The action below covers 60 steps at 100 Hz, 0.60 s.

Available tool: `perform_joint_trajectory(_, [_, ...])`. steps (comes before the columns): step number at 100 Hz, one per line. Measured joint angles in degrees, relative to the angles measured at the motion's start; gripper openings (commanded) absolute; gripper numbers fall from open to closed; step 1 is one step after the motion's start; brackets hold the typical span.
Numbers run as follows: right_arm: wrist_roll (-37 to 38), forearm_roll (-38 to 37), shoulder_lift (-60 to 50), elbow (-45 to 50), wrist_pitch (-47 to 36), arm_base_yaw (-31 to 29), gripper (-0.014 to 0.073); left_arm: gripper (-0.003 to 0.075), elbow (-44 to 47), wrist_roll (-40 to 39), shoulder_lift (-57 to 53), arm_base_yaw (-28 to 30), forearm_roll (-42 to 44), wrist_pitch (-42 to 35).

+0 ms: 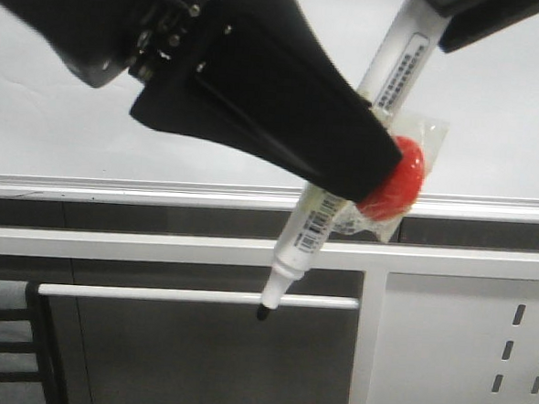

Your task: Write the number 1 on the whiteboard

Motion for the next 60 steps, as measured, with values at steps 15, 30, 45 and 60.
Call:
perform_joint_trajectory(15, [0.0,0.0,0.0,0.0,0.0,0.0,-0.0071,0.0012,0.0,-0.11,0.0,0.0,0.08,0.03])
perform_joint_trajectory(30, [0.0,0.0,0.0,0.0,-0.36,0.0,-0.0062,0.0205,0.0,-0.11,0.0,0.0,0.22,0.31])
perform_joint_trajectory(45, [0.43,-0.05,-0.64,0.0,-2.38,0.04,-0.0062,0.0393,0.0,-1.08,-0.25,2.1,-0.06,0.48])
perform_joint_trajectory(60, [3.66,-3.37,-4.25,0.0,-7.98,0.13,-0.0062,0.0407,0.0,-3.7,-2.31,7.42,-0.17,-0.17])
